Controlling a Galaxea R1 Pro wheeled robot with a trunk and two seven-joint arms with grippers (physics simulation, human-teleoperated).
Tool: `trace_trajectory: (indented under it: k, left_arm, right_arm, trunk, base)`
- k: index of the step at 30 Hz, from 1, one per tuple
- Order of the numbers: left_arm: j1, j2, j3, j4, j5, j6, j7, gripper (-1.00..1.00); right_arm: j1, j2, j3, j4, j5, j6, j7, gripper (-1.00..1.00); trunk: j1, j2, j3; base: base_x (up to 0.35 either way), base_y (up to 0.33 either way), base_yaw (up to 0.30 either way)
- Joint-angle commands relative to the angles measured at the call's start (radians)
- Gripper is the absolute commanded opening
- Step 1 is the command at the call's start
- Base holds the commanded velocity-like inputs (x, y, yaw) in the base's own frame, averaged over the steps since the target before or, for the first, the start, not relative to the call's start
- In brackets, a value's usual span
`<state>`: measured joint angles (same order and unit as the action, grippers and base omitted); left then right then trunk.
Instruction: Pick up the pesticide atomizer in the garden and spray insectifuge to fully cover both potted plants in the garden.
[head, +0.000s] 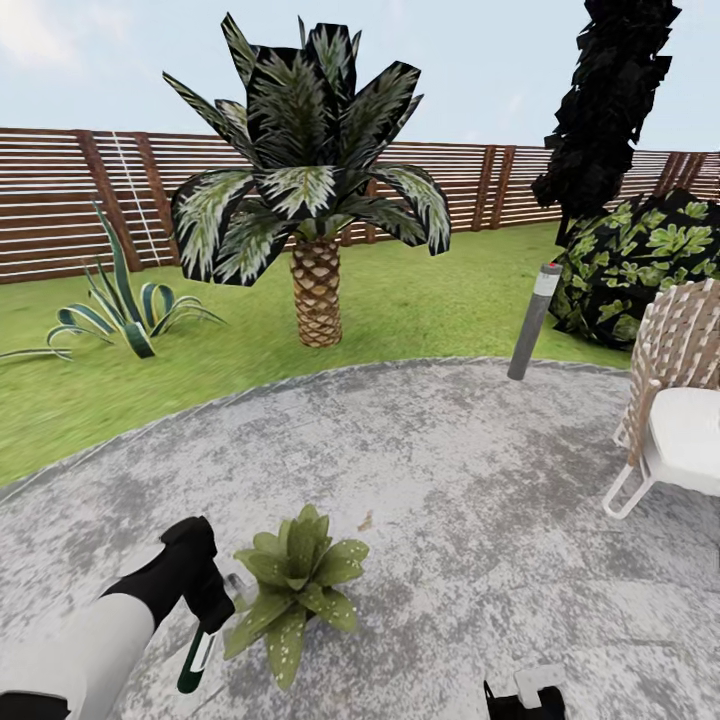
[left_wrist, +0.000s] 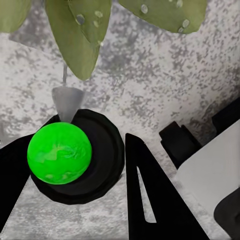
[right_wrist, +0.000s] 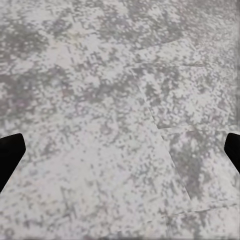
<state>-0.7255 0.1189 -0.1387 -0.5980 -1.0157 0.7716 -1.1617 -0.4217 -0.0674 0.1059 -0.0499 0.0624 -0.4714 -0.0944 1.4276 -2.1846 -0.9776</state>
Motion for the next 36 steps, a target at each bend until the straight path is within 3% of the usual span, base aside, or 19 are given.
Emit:
trace_trajectory:
  k: [1,2,5,8,14,17,19,25,29,36]
  left_arm:
    - [0.0,0.003,-0.005,-0.002,-0.004,0.005,-0.006,-1.0]
    - [0.001,0.006,-0.006,-0.001,-0.003,0.001,-0.006,-1.0]
    - [0.025,0.021,-0.003,0.01,-0.004,-0.119,-0.004,-1.0]
    - [0.035,0.042,0.005,0.0,-0.003,-0.172,-0.004,-1.0]
    - [0.033,0.029,0.005,-0.003,-0.004,-0.158,0.001,-1.0]
    - [0.035,0.056,0.009,0.006,0.0,-0.16,0.021,-1.0]
    - [0.035,0.056,0.01,0.005,0.007,-0.16,0.049,-1.0]
    - [0.035,0.057,0.014,0.001,0.009,-0.158,0.057,-1.0]
    - [0.035,0.051,0.066,0.001,0.008,-0.158,0.058,-1.0]
    - [0.035,0.045,0.082,0.01,0.01,-0.157,0.055,-1.0]
  right_arm:
    - [0.0,-0.001,0.007,0.001,0.006,-0.001,-0.01,1.0]
    - [0.0,-0.001,0.007,0.001,0.006,-0.001,-0.01,1.0]
    - [-0.001,-0.002,0.007,0.001,0.007,-0.001,-0.01,1.0]
    - [0.0,-0.001,0.007,0.001,0.007,-0.001,-0.01,1.0]
    - [-0.001,0.0,0.008,0.001,0.007,-0.001,-0.01,1.0]
    - [0.0,0.0,0.008,0.001,0.007,-0.001,-0.01,1.0]
    - [-0.001,0.0,0.008,0.001,0.007,-0.001,-0.01,1.0]
    - [-0.001,-0.001,0.008,0.001,0.007,-0.001,-0.01,1.0]
    - [-0.001,-0.002,0.008,0.001,0.007,-0.001,-0.01,1.0]
    - [0.0,-0.002,0.008,0.001,0.007,-0.001,-0.01,1.0]
  trunk:
    - [0.0,0.0,-0.001]
    - [0.0,0.0,-0.001]
    - [0.0,0.0,-0.001]
    - [0.0,0.0,-0.001]
    - [0.0,0.0,-0.001]
    - [0.0,0.0,-0.001]
    - [0.0,0.0,-0.001]
    - [0.0,0.0,-0.001]
    - [0.0,0.0,-0.001]
    - [0.0,0.0,-0.001]
  base:
    - [0.005,0.004,-0.034]
    - [0.003,0.003,-0.022]
    - [0.001,0.001,-0.004]
    - [0.0,0.0,0.0]
    - [0.0,0.0,0.0]
    - [0.0,0.0,0.0]
    - [0.0,0.0,-0.003]
    - [-0.132,0.118,-0.191]
    - [-0.174,0.256,-0.261]
    - [-0.171,0.27,-0.263]
